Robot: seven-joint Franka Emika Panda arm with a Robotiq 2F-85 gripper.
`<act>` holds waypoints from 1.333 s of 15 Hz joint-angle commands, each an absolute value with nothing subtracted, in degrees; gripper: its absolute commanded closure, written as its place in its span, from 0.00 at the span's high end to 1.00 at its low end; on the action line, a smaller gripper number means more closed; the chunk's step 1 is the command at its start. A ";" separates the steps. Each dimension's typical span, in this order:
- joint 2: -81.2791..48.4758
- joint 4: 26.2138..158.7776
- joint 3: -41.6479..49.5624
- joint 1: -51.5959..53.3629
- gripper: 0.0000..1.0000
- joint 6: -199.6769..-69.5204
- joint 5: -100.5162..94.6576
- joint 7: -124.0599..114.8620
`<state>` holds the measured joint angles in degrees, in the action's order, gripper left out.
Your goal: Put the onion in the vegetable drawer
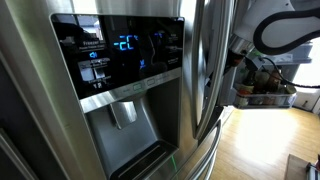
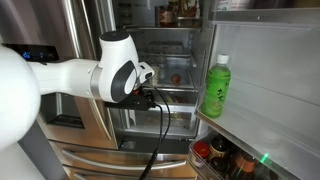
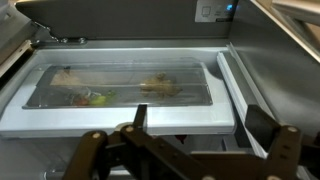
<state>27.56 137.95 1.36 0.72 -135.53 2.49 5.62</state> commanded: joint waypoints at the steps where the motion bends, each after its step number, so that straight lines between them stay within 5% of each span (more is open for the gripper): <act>1: 27.55 137.86 1.52 0.92 1.00 -135.42 2.34 5.49; 20: 22.10 132.34 1.79 -2.74 1.00 -142.52 -2.04 4.84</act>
